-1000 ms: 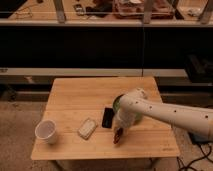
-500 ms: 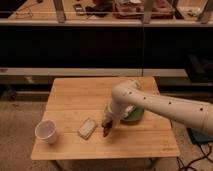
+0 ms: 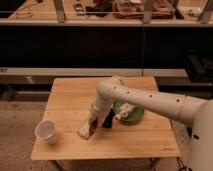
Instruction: Place the pepper on the white sponge
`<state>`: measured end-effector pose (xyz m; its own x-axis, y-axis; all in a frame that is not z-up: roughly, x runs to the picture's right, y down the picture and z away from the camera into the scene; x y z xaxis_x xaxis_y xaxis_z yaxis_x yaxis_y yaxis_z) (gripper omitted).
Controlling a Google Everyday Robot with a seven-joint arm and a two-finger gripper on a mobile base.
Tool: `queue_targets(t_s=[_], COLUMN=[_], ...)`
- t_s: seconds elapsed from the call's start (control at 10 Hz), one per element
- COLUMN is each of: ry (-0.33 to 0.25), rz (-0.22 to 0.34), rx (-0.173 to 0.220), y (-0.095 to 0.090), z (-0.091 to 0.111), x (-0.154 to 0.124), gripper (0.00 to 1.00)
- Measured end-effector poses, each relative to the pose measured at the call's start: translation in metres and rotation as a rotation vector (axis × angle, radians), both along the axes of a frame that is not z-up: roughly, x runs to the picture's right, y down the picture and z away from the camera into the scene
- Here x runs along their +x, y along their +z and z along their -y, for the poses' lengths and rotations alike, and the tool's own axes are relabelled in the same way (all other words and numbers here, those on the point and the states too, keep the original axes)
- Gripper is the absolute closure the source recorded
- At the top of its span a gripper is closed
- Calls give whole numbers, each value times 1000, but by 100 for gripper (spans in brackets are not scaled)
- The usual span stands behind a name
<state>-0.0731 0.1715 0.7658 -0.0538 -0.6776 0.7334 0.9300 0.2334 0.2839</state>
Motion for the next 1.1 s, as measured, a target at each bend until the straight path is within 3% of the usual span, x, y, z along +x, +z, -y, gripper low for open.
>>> queue_targets(t_s=[0.5,0.7,1.0,1.1], ry=[-31,-49,-62,-64], rz=[85,134,157,157], rx=[0,5,18,24], y=[10,11,17,18], z=[-12,-19,-26,-26], x=[-33,-44,-47,-47], gripper=[86,68,41,40])
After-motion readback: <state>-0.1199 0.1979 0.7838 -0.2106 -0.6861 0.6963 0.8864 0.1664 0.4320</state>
